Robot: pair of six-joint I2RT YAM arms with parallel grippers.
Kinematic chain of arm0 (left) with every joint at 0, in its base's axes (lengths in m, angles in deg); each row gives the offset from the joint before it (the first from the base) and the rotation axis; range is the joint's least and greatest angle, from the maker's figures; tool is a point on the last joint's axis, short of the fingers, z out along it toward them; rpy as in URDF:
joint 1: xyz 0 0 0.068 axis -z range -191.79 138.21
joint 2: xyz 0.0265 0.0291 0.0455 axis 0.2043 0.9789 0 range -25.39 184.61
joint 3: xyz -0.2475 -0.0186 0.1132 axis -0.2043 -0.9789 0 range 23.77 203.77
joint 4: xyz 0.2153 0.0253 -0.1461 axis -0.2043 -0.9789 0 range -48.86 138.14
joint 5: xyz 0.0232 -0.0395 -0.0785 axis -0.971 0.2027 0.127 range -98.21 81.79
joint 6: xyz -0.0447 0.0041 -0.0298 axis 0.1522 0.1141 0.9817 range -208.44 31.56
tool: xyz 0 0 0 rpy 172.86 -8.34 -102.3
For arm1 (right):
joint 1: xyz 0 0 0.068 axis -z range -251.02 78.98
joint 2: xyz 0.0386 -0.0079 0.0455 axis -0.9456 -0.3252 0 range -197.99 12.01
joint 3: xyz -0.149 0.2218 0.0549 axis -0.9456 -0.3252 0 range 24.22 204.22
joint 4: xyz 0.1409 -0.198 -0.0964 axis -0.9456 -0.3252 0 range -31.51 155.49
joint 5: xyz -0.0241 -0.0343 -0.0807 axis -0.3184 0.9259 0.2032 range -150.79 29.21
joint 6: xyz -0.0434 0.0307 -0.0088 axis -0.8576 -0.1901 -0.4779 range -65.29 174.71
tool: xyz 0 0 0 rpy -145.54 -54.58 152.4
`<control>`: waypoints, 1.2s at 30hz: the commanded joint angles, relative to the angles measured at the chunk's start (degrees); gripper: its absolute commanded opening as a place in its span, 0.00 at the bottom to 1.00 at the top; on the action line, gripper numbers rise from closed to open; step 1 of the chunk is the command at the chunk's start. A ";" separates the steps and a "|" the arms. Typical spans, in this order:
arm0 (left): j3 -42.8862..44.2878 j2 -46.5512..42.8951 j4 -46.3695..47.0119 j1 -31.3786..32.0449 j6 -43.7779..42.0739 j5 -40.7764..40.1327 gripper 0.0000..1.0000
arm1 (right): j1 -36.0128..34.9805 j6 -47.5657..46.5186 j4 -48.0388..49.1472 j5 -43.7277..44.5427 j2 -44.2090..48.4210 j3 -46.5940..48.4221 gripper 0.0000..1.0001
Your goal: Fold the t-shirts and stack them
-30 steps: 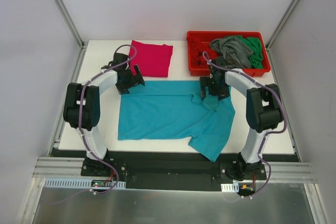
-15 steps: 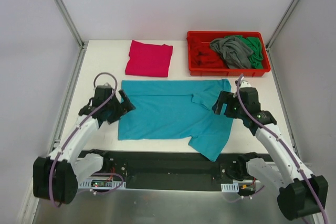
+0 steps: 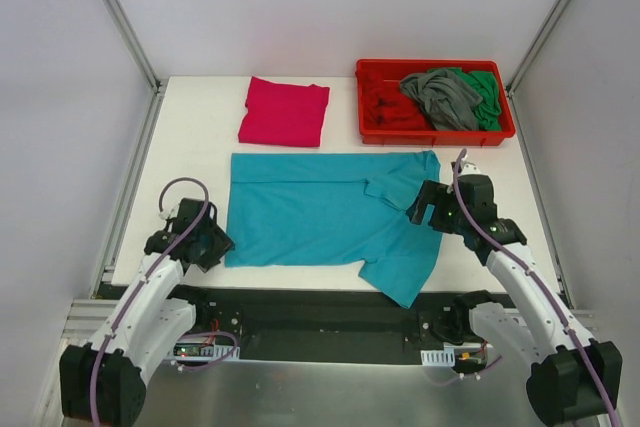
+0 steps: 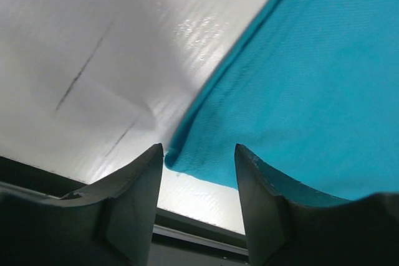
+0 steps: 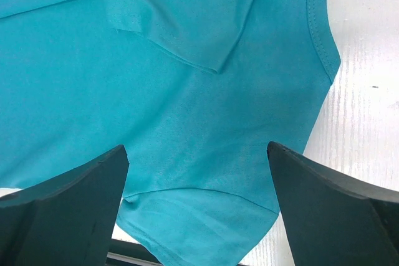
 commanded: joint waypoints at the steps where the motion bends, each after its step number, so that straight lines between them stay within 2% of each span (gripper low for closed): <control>1: 0.62 5.75 -2.01 0.26 1.32 -2.86 0.45 | 0.64 0.34 0.53 0.32 -0.77 0.72 0.96; 8: -0.34 9.90 -1.84 0.26 1.85 -2.51 0.29 | 0.90 0.26 0.09 1.20 -2.35 0.98 0.96; 12: -0.69 9.28 -1.92 0.26 1.75 -3.04 0.31 | 1.17 0.17 -0.09 1.28 -3.67 1.25 0.96; 18: -1.13 9.11 -1.31 0.26 1.49 -0.84 0.29 | 1.26 0.52 -0.44 1.28 -5.25 1.51 0.96; 26: -3.07 9.10 1.23 0.26 1.05 2.67 0.31 | 1.69 1.40 -1.23 3.74 -4.81 1.25 0.96; 31: -2.89 11.47 1.94 0.26 0.70 2.68 0.22 | 1.78 1.57 -1.93 3.75 -5.61 1.60 0.96; 35: -2.81 12.36 2.21 0.26 -0.26 2.59 0.00 | 1.96 1.66 -2.11 3.75 -5.70 1.60 0.96; 36: -2.63 12.18 2.29 0.26 -0.27 2.33 0.00 | 1.96 1.58 -2.20 3.75 -5.69 1.60 0.96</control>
